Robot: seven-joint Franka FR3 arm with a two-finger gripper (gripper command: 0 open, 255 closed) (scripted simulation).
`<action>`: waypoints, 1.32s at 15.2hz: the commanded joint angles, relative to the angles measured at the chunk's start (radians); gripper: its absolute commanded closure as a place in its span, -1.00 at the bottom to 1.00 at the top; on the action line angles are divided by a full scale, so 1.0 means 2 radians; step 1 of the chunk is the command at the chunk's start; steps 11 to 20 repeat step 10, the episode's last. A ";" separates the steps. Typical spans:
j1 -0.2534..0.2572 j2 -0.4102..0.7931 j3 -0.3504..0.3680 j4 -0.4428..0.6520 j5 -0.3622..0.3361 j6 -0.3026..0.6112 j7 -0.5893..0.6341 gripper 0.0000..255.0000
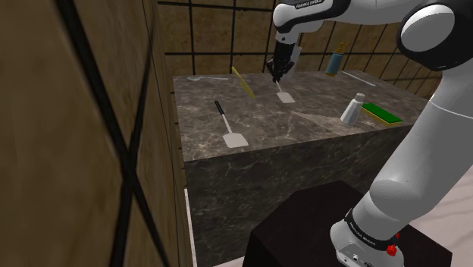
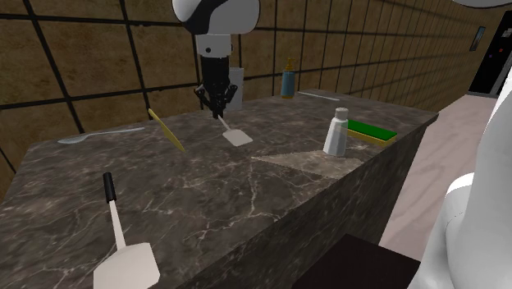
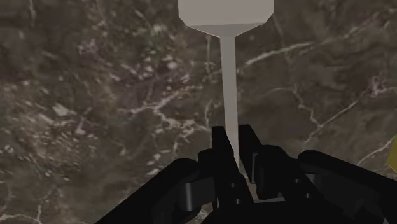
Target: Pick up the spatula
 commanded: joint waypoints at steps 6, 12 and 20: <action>0.000 0.000 0.000 0.046 0.000 -0.046 0.000 1.00; 0.000 0.000 0.000 0.061 0.000 -0.061 0.000 1.00; 0.000 0.000 0.000 0.061 0.000 -0.061 0.000 1.00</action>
